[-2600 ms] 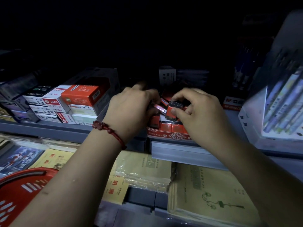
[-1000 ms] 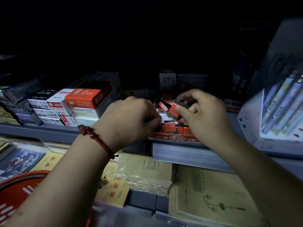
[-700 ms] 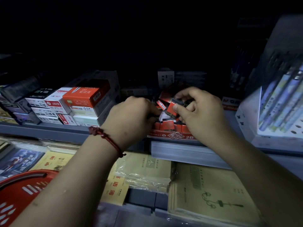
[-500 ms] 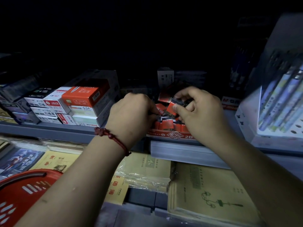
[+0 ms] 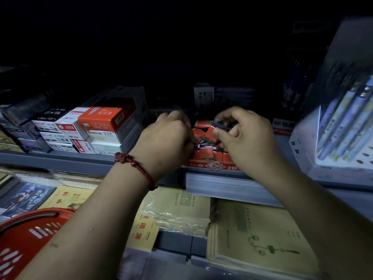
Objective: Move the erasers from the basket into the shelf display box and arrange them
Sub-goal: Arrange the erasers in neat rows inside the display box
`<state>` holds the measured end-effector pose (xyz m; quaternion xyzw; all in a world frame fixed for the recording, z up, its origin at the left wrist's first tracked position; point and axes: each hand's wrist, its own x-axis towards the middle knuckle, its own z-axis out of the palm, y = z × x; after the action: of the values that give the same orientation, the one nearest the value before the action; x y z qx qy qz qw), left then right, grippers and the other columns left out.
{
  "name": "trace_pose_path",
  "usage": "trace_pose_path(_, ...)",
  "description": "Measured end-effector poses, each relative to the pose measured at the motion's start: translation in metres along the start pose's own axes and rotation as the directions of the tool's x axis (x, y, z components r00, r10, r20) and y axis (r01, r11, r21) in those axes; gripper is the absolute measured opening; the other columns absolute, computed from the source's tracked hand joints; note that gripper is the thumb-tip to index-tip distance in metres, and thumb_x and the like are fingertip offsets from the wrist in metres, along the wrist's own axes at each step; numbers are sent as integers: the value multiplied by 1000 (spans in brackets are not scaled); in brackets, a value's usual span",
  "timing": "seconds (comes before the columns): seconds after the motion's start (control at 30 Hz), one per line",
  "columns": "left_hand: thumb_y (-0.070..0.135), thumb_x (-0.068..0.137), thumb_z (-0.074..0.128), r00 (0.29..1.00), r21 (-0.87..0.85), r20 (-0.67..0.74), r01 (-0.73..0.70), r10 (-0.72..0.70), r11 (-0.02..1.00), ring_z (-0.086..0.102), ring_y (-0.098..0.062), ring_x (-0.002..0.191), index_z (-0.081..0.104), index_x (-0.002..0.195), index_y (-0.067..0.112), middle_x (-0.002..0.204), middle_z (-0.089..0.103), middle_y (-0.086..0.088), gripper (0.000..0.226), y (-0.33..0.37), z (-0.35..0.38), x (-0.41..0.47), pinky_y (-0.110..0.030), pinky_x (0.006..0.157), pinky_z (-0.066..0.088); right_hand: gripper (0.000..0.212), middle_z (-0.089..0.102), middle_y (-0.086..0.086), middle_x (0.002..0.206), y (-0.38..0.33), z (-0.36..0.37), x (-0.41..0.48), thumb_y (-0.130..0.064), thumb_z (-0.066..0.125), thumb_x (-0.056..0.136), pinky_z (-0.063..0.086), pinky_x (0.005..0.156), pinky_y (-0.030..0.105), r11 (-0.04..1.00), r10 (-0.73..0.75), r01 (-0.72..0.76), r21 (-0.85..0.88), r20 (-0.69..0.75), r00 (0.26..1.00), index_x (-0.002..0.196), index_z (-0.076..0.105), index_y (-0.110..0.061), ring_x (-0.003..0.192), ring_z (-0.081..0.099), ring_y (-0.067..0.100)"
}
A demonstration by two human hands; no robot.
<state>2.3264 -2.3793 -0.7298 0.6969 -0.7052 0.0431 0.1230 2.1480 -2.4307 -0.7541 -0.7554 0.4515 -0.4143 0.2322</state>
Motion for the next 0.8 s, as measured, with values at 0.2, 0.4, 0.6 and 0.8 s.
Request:
trace_pose_path(0.2, 45, 82, 76, 978, -330, -137, 103, -156, 938, 59, -15, 95, 72, 105, 27, 105, 59, 3, 29, -8, 12, 5, -30, 80, 52, 25, 70, -3, 64, 0, -6, -1, -19, 64, 95, 57, 66, 27, 995, 37, -39, 92, 18, 999, 120, 63, -21, 59, 67, 0)
trace_pose_path(0.4, 75, 74, 64, 986, -235, -52, 143, -159, 962, 63, -15, 103, 71, 113, 30, 115, 67, 3, 60, -12, 14, 15, -40, 81, 59, 26, 70, -3, 64, -2, -6, 0, -18, 61, 97, 56, 66, 27, 996, 33, -35, 82, 28, 999, 123, 62, -19, 59, 67, 0)
trace_pose_path(0.6, 66, 72, 76, 969, -291, -10, 235, -248, 928, 63, -21, 103, 68, 115, 24, 119, 65, -5, 61, -1, 19, 22, -40, 84, 58, 25, 70, -3, 65, -3, -5, -1, -19, 61, 97, 55, 63, 24, 996, 40, -42, 83, 26, 999, 122, 61, -21, 58, 67, 0)
trace_pose_path(0.8, 20, 79, 84, 959, -692, 246, 275, -140, 667, 73, -9, 82, 72, 111, 20, 98, 75, -1, 34, -12, 4, 20, -21, 67, 60, 26, 70, -1, 66, -2, -5, 0, -19, 63, 96, 59, 67, 32, 995, 47, -48, 89, 15, 999, 121, 62, -21, 59, 67, 3)
